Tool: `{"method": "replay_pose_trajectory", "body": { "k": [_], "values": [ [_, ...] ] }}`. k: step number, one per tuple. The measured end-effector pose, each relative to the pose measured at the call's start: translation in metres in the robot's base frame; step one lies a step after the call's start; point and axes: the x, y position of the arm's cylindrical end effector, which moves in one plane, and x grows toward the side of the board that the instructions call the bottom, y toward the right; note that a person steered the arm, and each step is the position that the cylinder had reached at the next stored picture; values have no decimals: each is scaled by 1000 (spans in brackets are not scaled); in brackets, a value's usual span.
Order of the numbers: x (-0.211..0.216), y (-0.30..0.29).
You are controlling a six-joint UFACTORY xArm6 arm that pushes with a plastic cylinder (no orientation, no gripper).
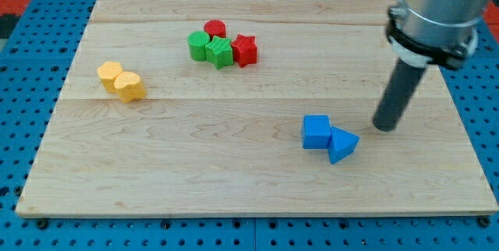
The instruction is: Move the blue triangle along with the blue cube towards left
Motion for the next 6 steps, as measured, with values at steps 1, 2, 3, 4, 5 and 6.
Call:
{"method": "replay_pose_trajectory", "body": {
  "k": [1,2,3,4,5,6],
  "values": [
    [25,-11],
    [26,-21],
    [24,-40],
    [24,-72],
    [24,-110],
    [12,-136]
  ]
}}
